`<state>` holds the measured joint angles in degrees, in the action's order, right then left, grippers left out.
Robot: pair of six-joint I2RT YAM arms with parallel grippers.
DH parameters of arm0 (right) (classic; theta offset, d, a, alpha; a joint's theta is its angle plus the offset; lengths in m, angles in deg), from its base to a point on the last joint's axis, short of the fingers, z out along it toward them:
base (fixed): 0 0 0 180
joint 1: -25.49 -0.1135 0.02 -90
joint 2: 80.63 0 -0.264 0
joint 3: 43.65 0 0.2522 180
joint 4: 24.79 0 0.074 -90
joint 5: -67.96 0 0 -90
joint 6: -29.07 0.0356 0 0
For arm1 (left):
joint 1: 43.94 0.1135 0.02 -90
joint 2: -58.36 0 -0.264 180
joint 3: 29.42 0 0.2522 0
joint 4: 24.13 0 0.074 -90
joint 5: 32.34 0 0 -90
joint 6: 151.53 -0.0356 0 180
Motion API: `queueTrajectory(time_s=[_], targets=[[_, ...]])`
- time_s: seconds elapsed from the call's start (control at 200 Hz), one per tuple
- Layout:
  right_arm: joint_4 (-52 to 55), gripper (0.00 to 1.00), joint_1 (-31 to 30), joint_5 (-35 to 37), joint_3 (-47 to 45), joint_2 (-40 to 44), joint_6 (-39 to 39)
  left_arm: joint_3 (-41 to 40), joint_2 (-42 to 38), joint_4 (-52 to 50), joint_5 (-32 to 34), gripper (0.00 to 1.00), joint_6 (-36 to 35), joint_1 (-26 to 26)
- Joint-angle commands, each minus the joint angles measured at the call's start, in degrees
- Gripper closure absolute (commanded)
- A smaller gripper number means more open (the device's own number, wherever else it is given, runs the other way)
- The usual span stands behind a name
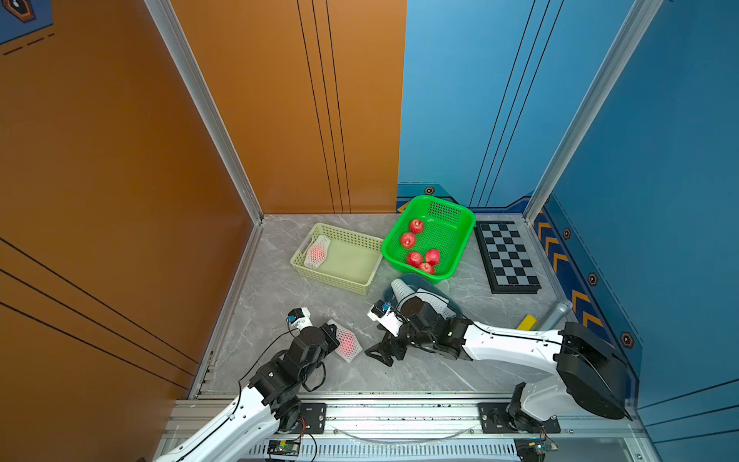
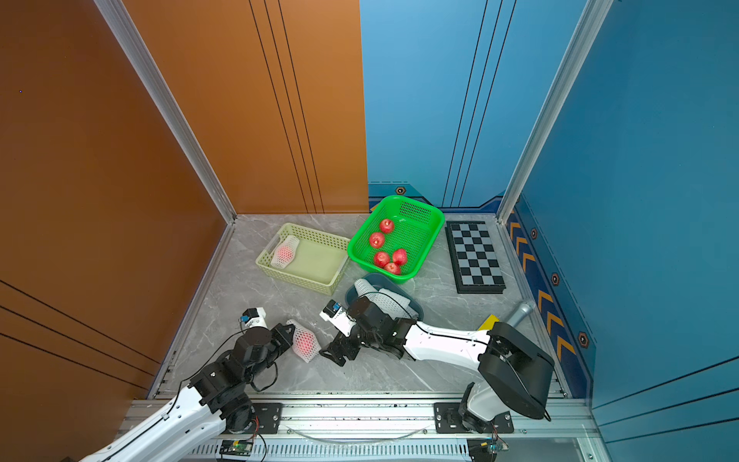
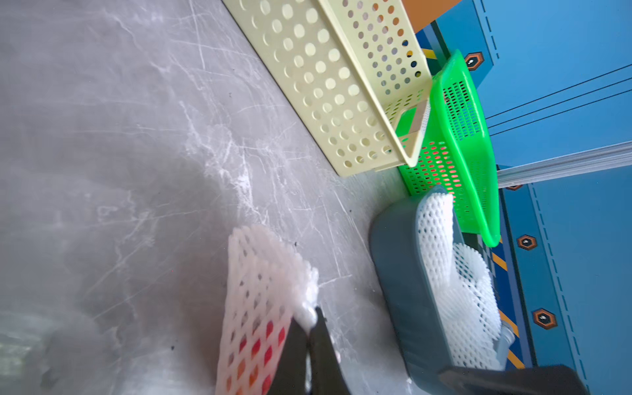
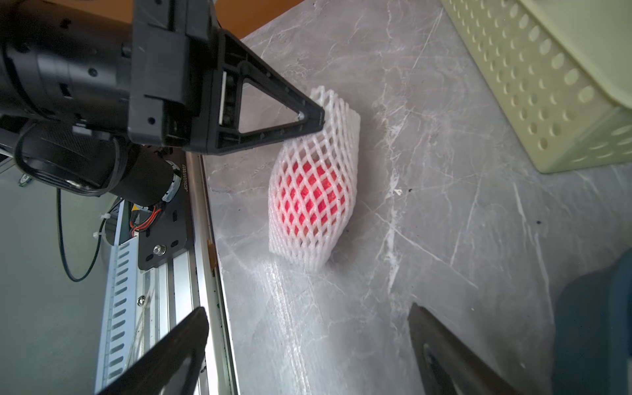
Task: Remove foam nets from apples
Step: Place the apple at the center of the board.
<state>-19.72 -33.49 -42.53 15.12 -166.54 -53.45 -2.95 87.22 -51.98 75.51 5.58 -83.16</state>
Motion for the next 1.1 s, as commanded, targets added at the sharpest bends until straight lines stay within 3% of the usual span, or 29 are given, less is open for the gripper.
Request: queueTrajectory(time_s=[0.0, 0.11, 0.351, 0.591, 1.097], targets=[[-1.77, 0.17, -0.55, -1.63, 1.67, -2.19, 0.01, -0.56, 1.29, -1.26, 4.89, 1.0, 2.41, -0.86], [-1.95, 0.38, -0.56, -3.17, 2.51, -4.85, 0.39, -0.97, 2.24, -1.5, 5.47, 1.0, 3.58, -0.49], [-1.43, 0.67, -0.95, -6.54, 6.16, -10.69, 0.47, 0.4, 3.01, -7.82, 6.84, 1.0, 6.1, 1.53], [-0.45, 0.83, -1.19, -7.75, 9.35, -14.6, -0.06, 0.47, 5.44, -8.7, 6.25, 1.0, 6.27, 2.57], [-0.56, 0.82, -0.43, -6.92, 14.43, -21.88, -0.17, 0.43, 5.81, -10.6, 5.36, 1.0, 5.75, 3.76]])
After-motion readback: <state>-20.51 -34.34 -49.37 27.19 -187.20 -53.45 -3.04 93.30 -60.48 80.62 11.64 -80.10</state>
